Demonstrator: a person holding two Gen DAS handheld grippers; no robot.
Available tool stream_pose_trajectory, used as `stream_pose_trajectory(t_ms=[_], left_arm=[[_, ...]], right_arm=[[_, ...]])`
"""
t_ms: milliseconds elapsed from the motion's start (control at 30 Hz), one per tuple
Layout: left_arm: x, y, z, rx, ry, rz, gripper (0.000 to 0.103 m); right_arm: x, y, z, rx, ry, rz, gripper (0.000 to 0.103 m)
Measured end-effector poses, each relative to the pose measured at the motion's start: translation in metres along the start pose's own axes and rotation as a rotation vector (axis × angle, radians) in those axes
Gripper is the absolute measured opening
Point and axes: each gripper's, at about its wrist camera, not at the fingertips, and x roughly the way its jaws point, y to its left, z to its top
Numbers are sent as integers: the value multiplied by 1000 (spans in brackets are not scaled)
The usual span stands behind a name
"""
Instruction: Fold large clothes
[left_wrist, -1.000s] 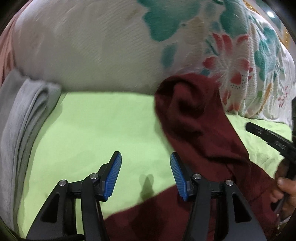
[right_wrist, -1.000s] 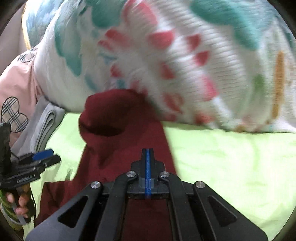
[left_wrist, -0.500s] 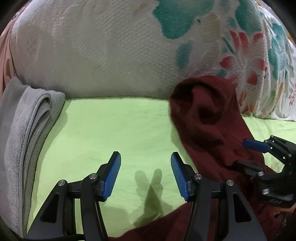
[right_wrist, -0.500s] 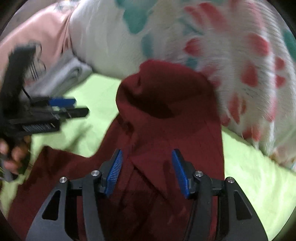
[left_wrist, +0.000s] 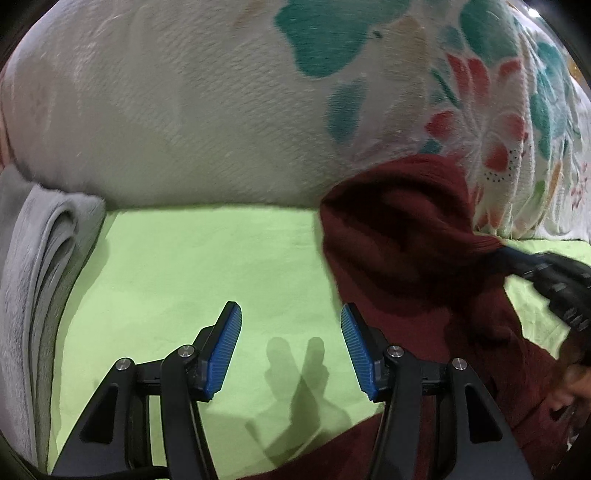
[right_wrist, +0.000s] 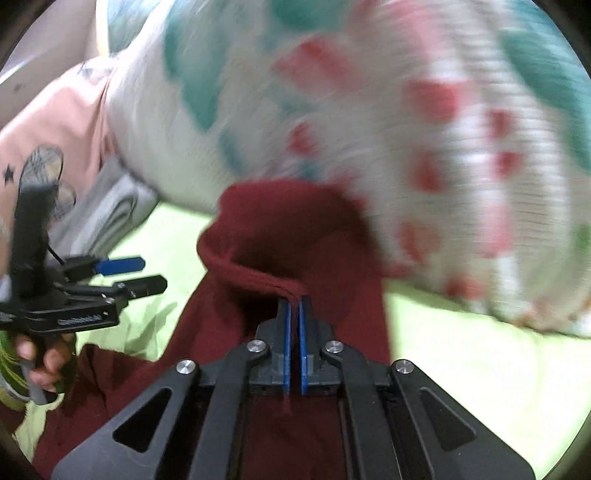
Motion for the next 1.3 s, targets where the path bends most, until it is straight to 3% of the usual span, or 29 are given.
stream_pose_trajectory(t_ms=[200,367,533,600,700,733,833,933,1033,1067,1167,1300], left_arm=[[14,-44,25,111,-37,-22,63],[35,-71,43,204,-52,38,63],[22,-73,26,246,-71,-90,66],[18,-70,18,258,-84,-95,72],[23,-71,9,311,-60,-65,72],[27,-76,9,328,-64,-20,72],[33,-72,20,278,-66,60,71],[38,-70,27,255,-57,47,55],[52,-81,26,335,-12,46,21],[54,-89,23,358,-7,40,6],[42,-95,13,401,-61,43,2],[2,-89,3,353,-152,19,1]], right_arm=[[-37,-42,1,78,-33,-36,4],[-46,-60,-4,97,-30,-77,4],[-63,-85,-9,170,-49,-70,4],[-66,-91,-9,189,-57,-56,4],[-69,-95,-9,226,-67,-41,4],[-73,-98,-10,233,-67,-38,4],[-83,-99,-13,227,-65,-44,4],[-85,-98,-12,226,-61,-49,4],[-81,-96,-12,232,-58,-56,4],[-80,-97,-12,237,-56,-56,4],[-80,-97,-12,244,-57,-64,4],[-94,-94,-18,244,-68,-69,4]])
